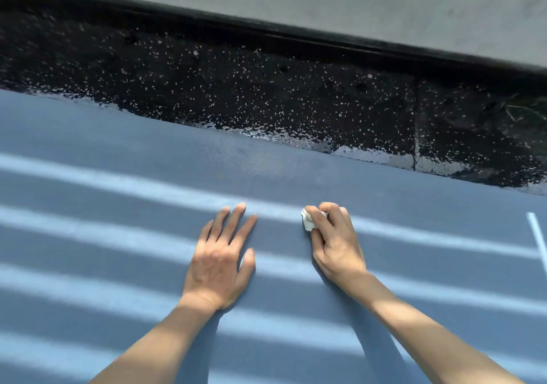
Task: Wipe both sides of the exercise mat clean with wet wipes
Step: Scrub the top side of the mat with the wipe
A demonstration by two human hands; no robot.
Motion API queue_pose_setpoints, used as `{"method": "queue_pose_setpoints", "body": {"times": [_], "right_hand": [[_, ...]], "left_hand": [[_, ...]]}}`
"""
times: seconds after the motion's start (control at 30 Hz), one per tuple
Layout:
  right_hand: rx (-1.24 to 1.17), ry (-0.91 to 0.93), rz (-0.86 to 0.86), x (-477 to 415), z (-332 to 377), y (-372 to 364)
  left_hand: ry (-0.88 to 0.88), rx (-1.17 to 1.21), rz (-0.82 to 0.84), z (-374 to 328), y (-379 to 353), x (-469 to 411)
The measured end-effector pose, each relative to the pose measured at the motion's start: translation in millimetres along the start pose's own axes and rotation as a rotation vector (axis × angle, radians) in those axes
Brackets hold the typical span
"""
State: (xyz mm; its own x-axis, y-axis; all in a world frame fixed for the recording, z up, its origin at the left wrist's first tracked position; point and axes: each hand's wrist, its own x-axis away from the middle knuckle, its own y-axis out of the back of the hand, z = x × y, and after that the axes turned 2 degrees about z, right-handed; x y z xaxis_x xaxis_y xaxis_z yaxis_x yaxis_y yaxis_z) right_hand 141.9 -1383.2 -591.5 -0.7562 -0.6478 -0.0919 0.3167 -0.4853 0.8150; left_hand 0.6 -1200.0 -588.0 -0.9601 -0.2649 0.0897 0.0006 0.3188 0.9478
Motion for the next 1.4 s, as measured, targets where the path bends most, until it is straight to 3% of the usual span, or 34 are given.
{"method": "queue_pose_setpoints", "body": {"times": [0.13,0.23,0.43,0.6,0.77,0.93,1.17,1.3,1.4], "right_hand": [[0.046,0.105,0.053,-16,-4,11],[0.038,0.083,0.107,-28,-3,23],[-0.005,0.065,0.193,33,22,15],[0.007,-0.054,0.057,-27,17,15],[-0.042,0.124,0.157,64,25,13],[0.036,-0.036,0.105,18,29,11],[-0.055,0.079,0.255,116,45,12],[0.007,-0.012,0.129,75,43,12],[-0.004,0.064,0.114,115,52,4]], "left_hand": [[0.020,-0.019,-0.033,0,-2,-2],[0.030,-0.026,-0.040,-1,-3,-1],[0.027,-0.021,-0.038,-2,-7,0],[0.020,-0.013,-0.057,-2,-7,1],[0.013,-0.008,-0.085,-2,-7,1],[0.005,-0.011,-0.077,-3,-5,2],[0.039,-0.175,0.008,-11,-8,6],[0.051,-0.241,0.041,-27,-19,32],[0.007,-0.224,-0.041,-36,-34,75]]}}
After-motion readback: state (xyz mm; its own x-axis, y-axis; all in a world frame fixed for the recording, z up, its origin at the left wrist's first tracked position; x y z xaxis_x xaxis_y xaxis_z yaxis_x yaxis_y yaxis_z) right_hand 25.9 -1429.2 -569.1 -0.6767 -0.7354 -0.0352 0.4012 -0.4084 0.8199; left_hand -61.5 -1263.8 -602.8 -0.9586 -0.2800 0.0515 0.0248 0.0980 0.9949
